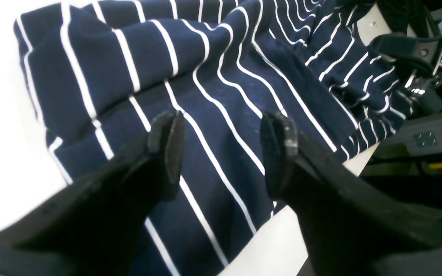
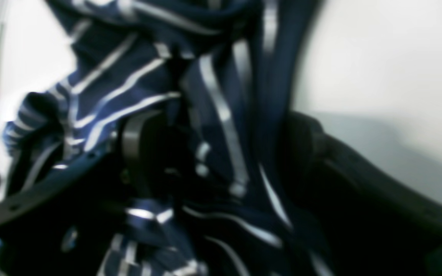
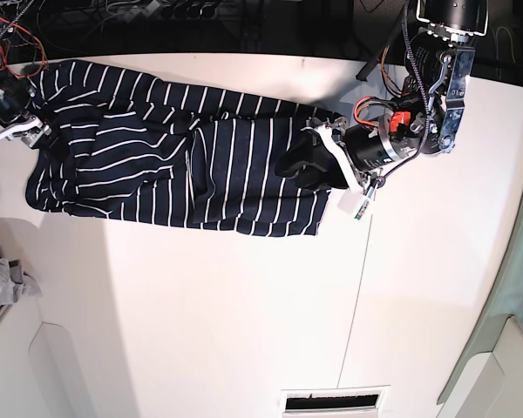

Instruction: Layout the t-shirt on the table in an organized manner, then fold the t-shirt properly

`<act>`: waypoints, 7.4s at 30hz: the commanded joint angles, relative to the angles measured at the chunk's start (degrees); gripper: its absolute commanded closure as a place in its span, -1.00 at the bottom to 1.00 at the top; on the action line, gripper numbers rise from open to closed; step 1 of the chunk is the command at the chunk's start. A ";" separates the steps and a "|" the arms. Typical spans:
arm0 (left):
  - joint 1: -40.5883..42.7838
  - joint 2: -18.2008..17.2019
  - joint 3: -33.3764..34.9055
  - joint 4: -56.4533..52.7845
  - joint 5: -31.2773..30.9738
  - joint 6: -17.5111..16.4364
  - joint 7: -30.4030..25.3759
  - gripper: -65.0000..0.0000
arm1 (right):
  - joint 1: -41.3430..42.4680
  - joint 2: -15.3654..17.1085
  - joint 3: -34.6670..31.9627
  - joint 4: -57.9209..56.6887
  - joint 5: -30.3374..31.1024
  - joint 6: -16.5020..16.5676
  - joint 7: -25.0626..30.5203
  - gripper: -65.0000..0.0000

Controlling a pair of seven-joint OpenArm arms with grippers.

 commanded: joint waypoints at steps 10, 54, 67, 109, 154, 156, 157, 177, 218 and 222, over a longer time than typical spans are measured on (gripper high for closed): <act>-0.59 -0.17 -0.11 1.05 -1.20 -0.91 -1.05 -0.04 | 0.90 0.83 -7.21 0.55 0.46 0.66 -0.26 -0.37; 1.29 5.86 -1.07 -12.61 1.86 -0.91 -4.90 -0.03 | 5.44 -9.66 -23.08 30.14 -10.67 0.70 -0.63 1.00; 1.31 3.63 -1.25 -12.37 2.49 -0.91 -4.87 -0.03 | 4.87 -11.26 -38.38 29.97 -17.77 0.13 -0.22 -0.19; 3.67 -0.11 -12.85 2.64 -12.46 -0.91 5.86 0.49 | 8.37 -11.23 -23.32 31.98 -24.79 -1.57 1.70 1.00; -0.35 6.03 1.01 -6.14 0.39 2.10 6.29 0.92 | 23.21 -12.31 -23.80 -7.45 -29.31 -0.22 15.47 1.00; -1.64 6.03 1.01 -6.21 1.75 2.73 6.32 0.92 | 22.56 -12.31 -23.80 -7.39 -28.74 -0.20 15.47 1.00; -2.32 6.03 1.01 -6.21 2.25 3.63 6.32 0.92 | 22.10 -12.24 -23.80 -7.39 -28.33 -0.17 15.45 1.00; -20.37 6.49 1.01 -28.09 9.11 6.75 3.72 0.92 | 16.11 -12.22 -23.78 -2.71 -21.79 0.68 14.67 1.00; 4.57 5.38 13.66 4.37 16.81 8.55 -4.42 0.92 | 28.59 -9.64 -40.81 -7.65 -45.46 0.20 24.06 1.00; 2.67 7.30 13.66 -0.74 19.45 8.50 -5.33 0.92 | 28.02 -9.60 -41.92 -8.02 -45.64 0.13 24.06 1.00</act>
